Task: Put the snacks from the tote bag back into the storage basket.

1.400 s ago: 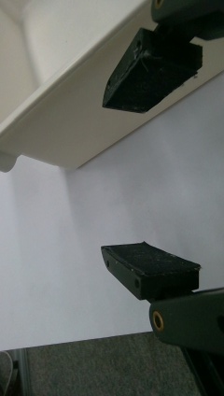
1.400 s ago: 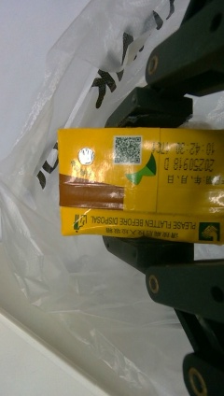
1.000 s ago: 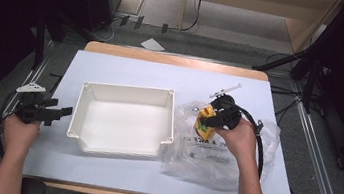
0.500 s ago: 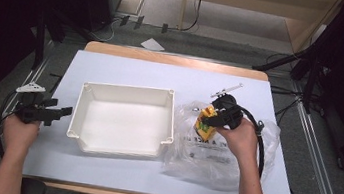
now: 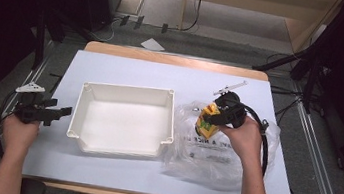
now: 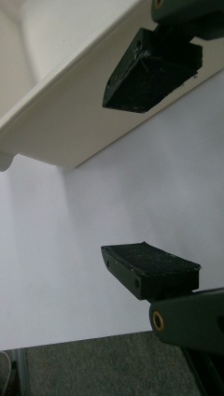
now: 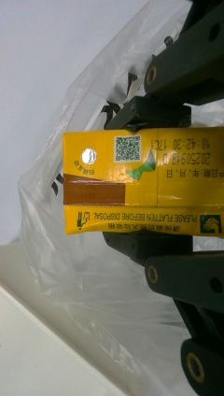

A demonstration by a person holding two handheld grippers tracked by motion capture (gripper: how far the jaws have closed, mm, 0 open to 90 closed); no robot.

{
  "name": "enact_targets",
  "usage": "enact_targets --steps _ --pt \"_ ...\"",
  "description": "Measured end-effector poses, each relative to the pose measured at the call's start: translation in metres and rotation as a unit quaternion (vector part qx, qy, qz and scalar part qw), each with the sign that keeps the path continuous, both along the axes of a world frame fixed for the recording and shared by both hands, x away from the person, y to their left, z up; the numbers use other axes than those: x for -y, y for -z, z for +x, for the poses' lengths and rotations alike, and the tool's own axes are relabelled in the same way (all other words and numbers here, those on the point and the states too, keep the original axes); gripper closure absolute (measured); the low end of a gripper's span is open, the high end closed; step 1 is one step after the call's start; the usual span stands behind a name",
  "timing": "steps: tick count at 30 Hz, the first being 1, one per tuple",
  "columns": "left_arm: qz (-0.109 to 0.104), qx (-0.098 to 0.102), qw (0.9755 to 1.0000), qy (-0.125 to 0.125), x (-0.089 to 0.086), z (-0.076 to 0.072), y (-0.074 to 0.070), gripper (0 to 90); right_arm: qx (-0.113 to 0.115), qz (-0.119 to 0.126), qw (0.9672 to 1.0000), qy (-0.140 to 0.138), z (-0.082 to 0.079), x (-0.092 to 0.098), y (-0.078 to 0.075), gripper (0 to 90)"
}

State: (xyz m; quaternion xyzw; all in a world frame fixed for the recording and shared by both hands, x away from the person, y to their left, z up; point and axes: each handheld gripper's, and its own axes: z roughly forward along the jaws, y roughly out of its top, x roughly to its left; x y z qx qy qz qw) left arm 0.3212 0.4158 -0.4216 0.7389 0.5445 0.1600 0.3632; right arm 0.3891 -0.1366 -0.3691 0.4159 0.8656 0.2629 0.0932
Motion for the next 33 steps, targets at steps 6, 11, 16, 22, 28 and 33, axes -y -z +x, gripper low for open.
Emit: enact_targets --steps 6,11,16,22,28,33 --pt "0.000 -0.001 1.0000 0.001 -0.001 0.000 0.000 25.2 0.002 0.022 0.9997 -0.008 -0.003 0.002 -0.007 54.0" --pt "-0.001 -0.001 1.0000 0.000 0.000 0.000 0.000 25.2 -0.001 0.043 0.9988 -0.023 -0.005 0.002 -0.011 54.1" --pt "0.001 -0.001 1.0000 -0.002 -0.002 -0.002 0.000 25.2 0.001 0.049 0.9980 -0.039 -0.007 -0.001 -0.017 54.1" --pt "-0.003 0.002 1.0000 -0.005 -0.002 -0.002 0.000 25.2 0.013 0.052 0.9970 -0.055 -0.013 -0.006 -0.026 54.1" --pt "-0.002 0.000 1.0000 -0.004 -0.002 -0.002 0.000 25.2 0.025 0.055 0.9956 -0.072 -0.018 -0.011 -0.036 54.1" --pt "-0.002 0.001 1.0000 -0.004 -0.001 -0.002 0.000 25.2 0.021 0.056 0.9947 -0.083 -0.019 -0.014 -0.040 54.1"
